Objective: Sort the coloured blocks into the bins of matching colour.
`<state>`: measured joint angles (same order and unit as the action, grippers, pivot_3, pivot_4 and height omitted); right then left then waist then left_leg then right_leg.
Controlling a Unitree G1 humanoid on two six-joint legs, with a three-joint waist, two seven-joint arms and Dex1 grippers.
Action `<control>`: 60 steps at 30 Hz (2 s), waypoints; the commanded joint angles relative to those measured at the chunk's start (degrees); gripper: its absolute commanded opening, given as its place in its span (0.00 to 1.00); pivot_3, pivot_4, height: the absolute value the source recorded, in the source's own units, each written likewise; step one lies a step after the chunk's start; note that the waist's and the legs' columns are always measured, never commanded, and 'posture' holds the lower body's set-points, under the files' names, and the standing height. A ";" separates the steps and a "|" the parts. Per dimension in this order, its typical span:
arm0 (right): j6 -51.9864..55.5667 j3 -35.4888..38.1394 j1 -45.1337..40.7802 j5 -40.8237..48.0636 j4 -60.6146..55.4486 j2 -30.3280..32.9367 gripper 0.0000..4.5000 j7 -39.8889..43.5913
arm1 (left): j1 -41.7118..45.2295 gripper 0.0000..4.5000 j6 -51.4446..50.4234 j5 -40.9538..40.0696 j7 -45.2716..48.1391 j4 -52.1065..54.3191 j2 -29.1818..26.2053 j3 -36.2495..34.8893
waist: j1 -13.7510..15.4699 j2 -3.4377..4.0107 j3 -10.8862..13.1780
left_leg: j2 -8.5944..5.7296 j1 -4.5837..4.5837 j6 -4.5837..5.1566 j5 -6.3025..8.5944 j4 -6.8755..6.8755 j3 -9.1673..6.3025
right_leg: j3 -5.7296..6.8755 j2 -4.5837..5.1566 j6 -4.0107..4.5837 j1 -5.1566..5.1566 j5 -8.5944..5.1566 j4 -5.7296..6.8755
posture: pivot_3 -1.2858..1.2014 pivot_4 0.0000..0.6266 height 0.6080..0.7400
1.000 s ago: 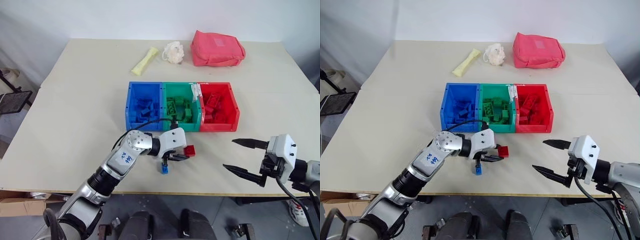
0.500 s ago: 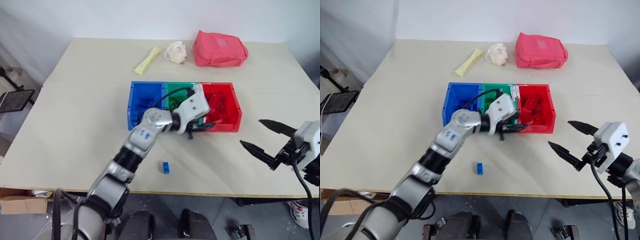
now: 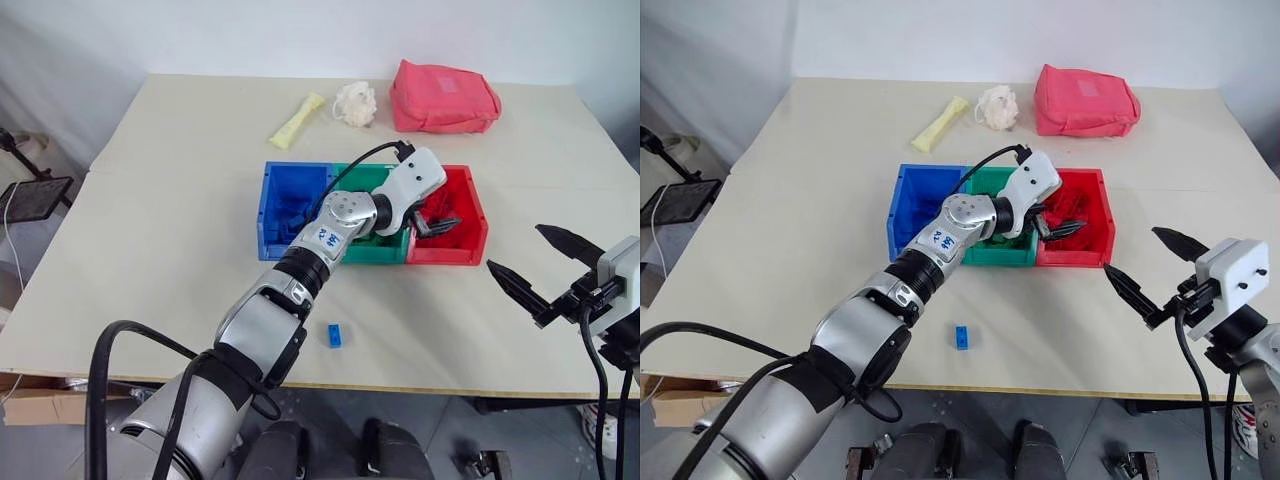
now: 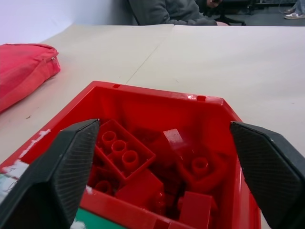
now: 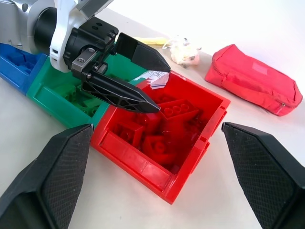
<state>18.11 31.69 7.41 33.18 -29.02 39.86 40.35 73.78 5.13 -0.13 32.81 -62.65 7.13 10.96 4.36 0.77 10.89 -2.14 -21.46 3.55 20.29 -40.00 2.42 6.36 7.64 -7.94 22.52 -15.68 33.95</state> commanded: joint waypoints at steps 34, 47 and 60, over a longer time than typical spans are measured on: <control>-7.12 -19.31 -20.54 0.95 25.70 15.65 1.00 45.56 | -69.74 1.00 -27.57 -26.87 38.38 79.43 -54.00 -19.02 | -2.95 0.09 -0.04 | 0.16 0.15 -0.18 0.10 -0.02 -0.44 | -0.37 0.15 0.06 -0.16 -0.03 0.01 | 0.52 0.24 1.00; -7.16 -19.22 -20.28 1.71 25.49 14.67 1.00 45.73 | -71.28 1.00 -25.69 -25.17 37.38 80.02 -54.04 -16.87 | -2.98 0.09 -0.04 | 0.19 0.16 -0.23 0.13 0.01 -0.42 | -0.36 0.15 0.09 -0.12 -0.05 0.05 | 0.52 0.24 1.00; -5.94 -16.19 -15.48 2.46 20.62 14.05 1.00 40.51 | -60.06 1.00 -21.66 -13.64 24.76 78.64 -41.10 0.60 | -2.81 0.11 -0.05 | 0.17 0.16 -0.22 0.12 0.00 -0.34 | -0.26 0.01 0.09 -0.10 -0.04 0.13 | 0.52 0.24 1.00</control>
<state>11.79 12.94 -8.70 34.44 -5.76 53.74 81.81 13.08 -18.71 -15.46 58.71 16.74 -35.24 9.59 1.55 0.88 10.84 -1.97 -21.29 3.33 20.41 -40.00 2.08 6.11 7.66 -7.86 22.42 -15.73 34.10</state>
